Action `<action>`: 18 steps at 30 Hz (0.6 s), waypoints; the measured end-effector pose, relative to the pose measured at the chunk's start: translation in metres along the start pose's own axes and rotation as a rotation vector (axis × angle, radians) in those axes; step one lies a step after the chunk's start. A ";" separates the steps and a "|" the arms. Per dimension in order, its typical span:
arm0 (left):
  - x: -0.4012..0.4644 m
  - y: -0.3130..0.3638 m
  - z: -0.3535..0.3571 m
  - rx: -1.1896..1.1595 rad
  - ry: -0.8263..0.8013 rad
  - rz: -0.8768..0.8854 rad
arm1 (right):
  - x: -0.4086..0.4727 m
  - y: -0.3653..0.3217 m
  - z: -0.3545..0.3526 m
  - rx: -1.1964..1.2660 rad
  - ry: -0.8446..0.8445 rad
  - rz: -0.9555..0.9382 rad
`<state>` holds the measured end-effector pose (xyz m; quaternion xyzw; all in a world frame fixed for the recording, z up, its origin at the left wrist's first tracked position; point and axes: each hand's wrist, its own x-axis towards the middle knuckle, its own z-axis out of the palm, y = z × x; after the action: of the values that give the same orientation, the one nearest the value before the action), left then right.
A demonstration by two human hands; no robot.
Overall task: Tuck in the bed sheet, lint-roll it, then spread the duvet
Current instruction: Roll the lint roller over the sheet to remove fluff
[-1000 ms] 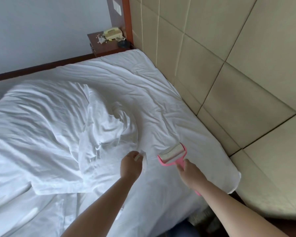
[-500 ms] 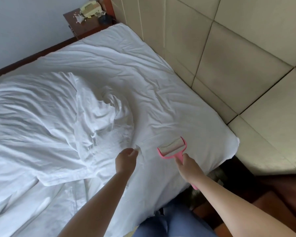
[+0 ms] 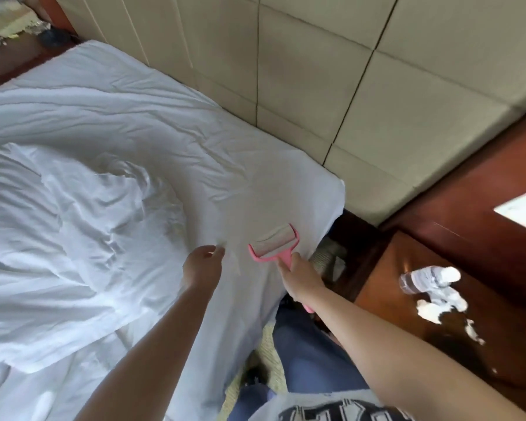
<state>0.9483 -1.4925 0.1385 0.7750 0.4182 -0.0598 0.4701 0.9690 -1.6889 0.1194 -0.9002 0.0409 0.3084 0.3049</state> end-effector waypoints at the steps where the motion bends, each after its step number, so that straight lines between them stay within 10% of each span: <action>1: -0.004 -0.003 0.000 0.010 -0.007 0.018 | -0.009 0.003 0.004 0.020 0.015 0.013; 18: -0.098 0.000 0.118 0.140 -0.280 0.143 | -0.077 0.137 -0.012 0.094 0.220 0.193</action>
<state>0.9205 -1.6423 0.1216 0.8177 0.2872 -0.1624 0.4717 0.8776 -1.8155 0.1003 -0.9051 0.1750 0.2334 0.3093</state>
